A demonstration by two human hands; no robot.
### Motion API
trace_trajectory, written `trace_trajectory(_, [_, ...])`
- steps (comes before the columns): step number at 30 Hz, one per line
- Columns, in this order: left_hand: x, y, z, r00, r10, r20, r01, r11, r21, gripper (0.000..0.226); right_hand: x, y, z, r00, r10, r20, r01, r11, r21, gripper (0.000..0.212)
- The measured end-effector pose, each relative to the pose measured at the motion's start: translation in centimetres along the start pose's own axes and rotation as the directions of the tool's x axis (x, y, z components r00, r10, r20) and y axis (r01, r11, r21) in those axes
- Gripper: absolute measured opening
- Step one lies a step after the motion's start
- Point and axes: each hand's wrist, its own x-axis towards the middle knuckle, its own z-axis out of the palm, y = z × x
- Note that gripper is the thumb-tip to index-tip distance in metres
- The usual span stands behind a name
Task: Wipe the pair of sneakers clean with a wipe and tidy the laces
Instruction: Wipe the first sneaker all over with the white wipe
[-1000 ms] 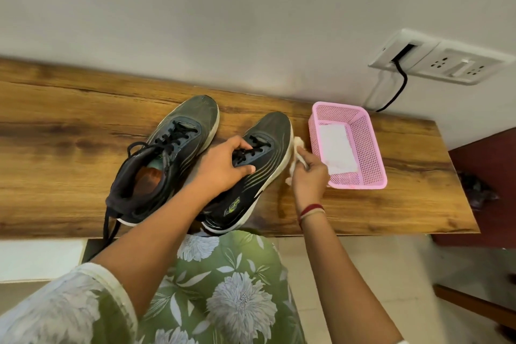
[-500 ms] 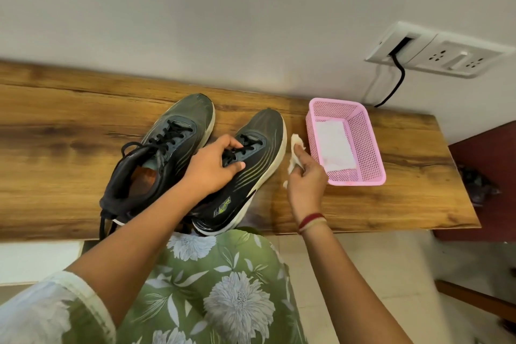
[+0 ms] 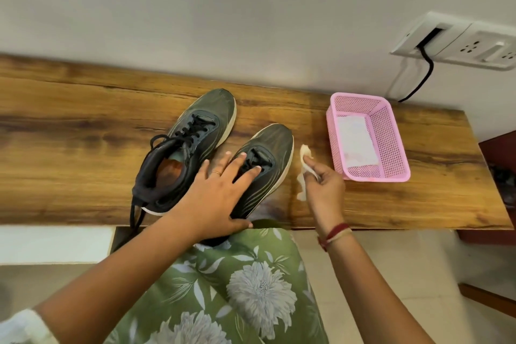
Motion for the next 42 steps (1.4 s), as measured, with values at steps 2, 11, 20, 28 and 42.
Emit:
trace_trajectory(2, [0.0,-0.1,0.3,1.0,-0.023,-0.014,0.022,0.999,-0.049,0.1,0.3,-0.7,0.3,0.993,-0.114,0.033,0.116,0.99,-0.081,0.031])
trace_trajectory(11, [0.8,-1.2,2.0,0.978,-0.001,-0.209,-0.086,0.91,-0.406,0.056,-3.4,0.7,2.0,0.844,-0.339,0.415,0.516,0.722,-0.46,0.034])
trace_trajectory(20, [0.3,-0.7,2.9,0.955,0.031,-0.295,-0.101,0.969,-0.226,0.052,-1.7,-0.5,0.9,0.859,-0.388,0.333,0.511,0.662,-0.549,0.041])
trace_trajectory(28, [0.3,-0.7,2.8,0.947,-0.013,-0.321,-0.097,0.941,-0.324,0.045,-2.4,-0.5,0.8,0.78,-0.385,0.494,0.605,0.665,-0.437,0.033])
trace_trajectory(42, [0.9,-0.5,2.4,0.942,-0.008,-0.336,-0.064,0.977,-0.204,0.05,-1.6,-3.2,0.7,0.883,-0.257,0.392,0.441,0.737,-0.512,0.032])
